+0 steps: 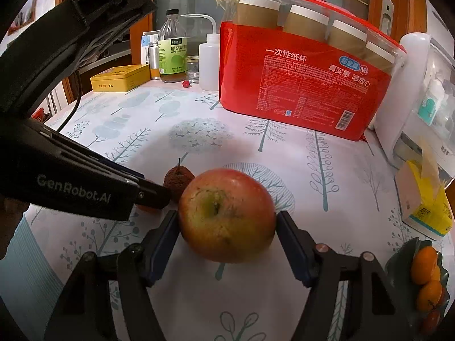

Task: Organize fruits
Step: 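Close the right tool on the red apple while the left tool grasps the cherry tomato, then carry the apple in the right tool while the left tool carries the cherry tomato over the plate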

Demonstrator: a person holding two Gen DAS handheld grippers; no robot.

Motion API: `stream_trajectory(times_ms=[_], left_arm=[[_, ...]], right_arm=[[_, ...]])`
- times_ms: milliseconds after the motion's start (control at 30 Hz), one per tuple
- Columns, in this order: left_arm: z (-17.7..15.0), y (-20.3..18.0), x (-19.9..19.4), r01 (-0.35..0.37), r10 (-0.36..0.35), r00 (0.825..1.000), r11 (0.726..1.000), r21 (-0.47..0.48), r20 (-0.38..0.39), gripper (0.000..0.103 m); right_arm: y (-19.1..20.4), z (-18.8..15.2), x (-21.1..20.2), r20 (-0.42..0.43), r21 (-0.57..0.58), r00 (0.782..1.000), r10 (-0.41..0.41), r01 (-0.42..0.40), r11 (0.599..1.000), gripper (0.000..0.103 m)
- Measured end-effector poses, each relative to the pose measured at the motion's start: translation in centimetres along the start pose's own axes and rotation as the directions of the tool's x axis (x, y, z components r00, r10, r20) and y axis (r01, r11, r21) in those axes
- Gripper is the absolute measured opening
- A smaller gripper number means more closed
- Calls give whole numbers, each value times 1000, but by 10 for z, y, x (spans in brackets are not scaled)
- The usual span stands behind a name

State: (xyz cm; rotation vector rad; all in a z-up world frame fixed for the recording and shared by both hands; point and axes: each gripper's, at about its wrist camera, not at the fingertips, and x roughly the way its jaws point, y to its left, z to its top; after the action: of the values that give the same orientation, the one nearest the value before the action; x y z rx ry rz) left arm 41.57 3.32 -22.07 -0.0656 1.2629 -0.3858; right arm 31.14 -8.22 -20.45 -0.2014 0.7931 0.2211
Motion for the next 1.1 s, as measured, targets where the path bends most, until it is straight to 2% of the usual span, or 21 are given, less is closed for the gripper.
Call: stream_trajectory(times_ms=[367,633,867,1100], left_arm=[[-10,0,-18,-5,5,998,1000,8,57,25],[-30,-5,-45,-11,12,997,1000,-12,71,25],[-57,-21,-66,-16,18,997,1000,-22,70,25],[-90,-33,-85,-34,36,998,999,-40,48,25]], right_arm=[[1,-1,-1,-6,26,1000,-6,6,1000,69],[5,-7,-21,-42,26,999,28,-27,999,69],[12,-26,-53,-66,83,994,83,-78,994,69],[15,-56,-85,-122,182,976,181,-158,971,69]])
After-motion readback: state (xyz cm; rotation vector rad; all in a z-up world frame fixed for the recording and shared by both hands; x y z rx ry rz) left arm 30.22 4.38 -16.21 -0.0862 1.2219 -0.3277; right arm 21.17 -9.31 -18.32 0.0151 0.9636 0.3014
